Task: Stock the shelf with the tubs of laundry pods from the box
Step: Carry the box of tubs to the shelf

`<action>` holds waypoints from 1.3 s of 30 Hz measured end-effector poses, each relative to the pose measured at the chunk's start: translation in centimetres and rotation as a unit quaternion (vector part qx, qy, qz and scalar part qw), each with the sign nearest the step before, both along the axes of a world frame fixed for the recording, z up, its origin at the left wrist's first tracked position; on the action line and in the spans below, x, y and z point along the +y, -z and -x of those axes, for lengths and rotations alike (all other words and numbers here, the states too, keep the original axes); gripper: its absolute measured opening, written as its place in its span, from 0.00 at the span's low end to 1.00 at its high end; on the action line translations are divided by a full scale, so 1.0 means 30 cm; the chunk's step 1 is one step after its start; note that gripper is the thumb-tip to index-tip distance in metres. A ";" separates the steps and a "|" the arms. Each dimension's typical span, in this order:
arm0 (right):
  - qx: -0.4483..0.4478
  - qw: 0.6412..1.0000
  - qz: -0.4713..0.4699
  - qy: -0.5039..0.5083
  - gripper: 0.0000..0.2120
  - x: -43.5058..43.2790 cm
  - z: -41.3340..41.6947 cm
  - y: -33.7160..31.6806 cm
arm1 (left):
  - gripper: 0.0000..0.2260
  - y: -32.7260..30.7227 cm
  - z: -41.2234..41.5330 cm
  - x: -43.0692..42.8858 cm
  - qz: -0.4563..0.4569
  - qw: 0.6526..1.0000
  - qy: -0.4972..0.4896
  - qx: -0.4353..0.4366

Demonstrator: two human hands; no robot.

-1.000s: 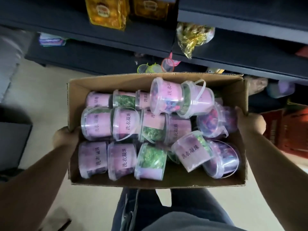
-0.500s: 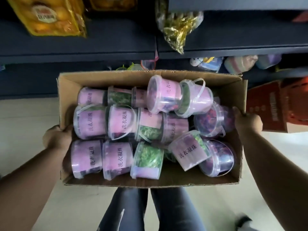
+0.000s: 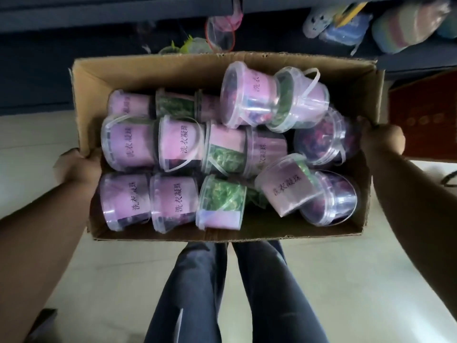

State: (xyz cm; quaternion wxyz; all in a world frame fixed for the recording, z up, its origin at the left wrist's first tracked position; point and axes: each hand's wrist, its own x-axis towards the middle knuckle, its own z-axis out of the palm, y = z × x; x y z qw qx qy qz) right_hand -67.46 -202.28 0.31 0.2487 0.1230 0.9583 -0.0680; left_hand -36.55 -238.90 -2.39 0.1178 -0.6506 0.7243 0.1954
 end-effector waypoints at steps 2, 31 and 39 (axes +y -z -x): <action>-0.007 1.000 0.007 0.007 0.29 0.003 0.007 -0.018 | 0.20 -0.024 0.014 0.007 -0.006 1.000 0.002 -0.003; -0.005 0.998 0.039 0.058 0.25 0.032 0.048 -0.025 | 0.22 -0.048 0.104 0.086 -0.029 0.997 -0.058 -0.030; -0.014 0.995 0.099 0.028 0.19 0.006 -0.171 -0.204 | 0.18 -0.235 0.079 0.203 -0.100 0.994 -0.019 0.040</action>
